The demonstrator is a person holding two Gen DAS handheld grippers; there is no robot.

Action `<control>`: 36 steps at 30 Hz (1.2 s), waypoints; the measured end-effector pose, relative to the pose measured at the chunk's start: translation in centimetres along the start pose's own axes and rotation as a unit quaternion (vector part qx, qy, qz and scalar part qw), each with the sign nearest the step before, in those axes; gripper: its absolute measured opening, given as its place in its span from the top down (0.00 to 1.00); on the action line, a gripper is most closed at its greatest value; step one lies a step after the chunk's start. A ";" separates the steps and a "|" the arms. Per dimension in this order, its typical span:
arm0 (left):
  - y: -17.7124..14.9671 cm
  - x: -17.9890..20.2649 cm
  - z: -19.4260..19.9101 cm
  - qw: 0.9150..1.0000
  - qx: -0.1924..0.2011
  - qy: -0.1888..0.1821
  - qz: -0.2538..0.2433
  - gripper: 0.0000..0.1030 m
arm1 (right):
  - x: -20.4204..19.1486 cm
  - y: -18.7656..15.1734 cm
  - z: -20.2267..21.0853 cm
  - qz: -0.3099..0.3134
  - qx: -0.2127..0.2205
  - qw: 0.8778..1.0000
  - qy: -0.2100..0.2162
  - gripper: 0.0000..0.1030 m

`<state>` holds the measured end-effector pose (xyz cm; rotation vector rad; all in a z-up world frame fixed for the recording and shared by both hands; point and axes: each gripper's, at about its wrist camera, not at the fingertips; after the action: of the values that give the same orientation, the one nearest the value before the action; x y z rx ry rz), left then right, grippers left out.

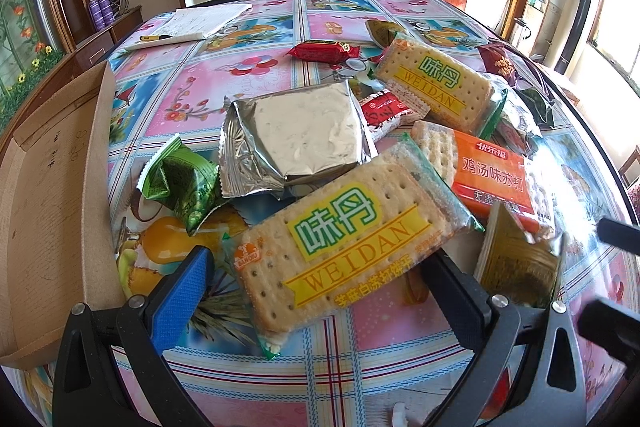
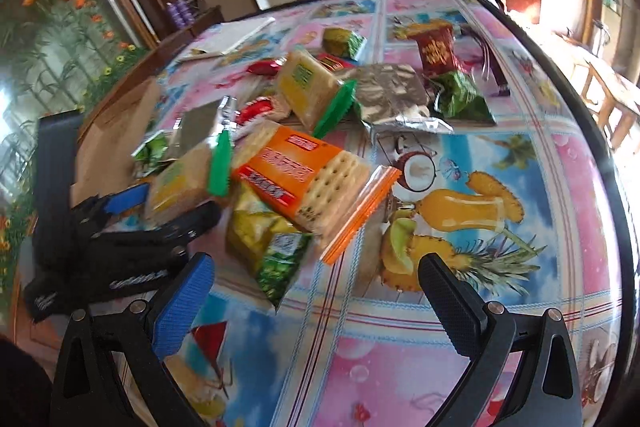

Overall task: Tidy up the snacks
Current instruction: 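Grasp the green pea snack bag with the right gripper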

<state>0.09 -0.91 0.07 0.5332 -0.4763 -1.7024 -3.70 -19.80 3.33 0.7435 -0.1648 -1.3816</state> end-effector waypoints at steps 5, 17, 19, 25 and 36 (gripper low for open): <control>0.0 0.0 0.0 1.000 0.000 0.000 0.000 0.00 | -2.4 -0.3 2.2 0.078 0.034 0.996 0.008 0.07; 0.0 0.0 0.0 1.000 0.000 0.000 0.000 0.00 | -4.9 -0.3 -0.7 0.189 -0.032 0.982 0.002 0.60; 0.0 0.0 0.0 1.000 0.000 0.000 0.000 0.00 | -5.1 -0.1 -1.3 0.199 -0.037 0.979 -0.003 0.60; 0.0 0.0 0.0 1.000 0.000 0.000 0.000 0.00 | -5.1 0.3 -3.7 0.209 -0.053 0.976 -0.010 0.60; 0.0 0.0 0.0 1.000 0.000 0.000 0.000 0.00 | -1.3 0.7 -0.8 0.093 0.023 0.993 0.070 0.64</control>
<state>0.11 -0.88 0.06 0.5324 -0.4761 -1.7023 -2.96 -18.27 3.53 0.8384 -0.1520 -1.1475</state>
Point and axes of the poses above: each gripper's, at about its wrist camera, not at the fingertips, and z roughly against the way its jaws point, x to its right, y to its top, and after that the axes turned 8 degrees about -z, right-handed
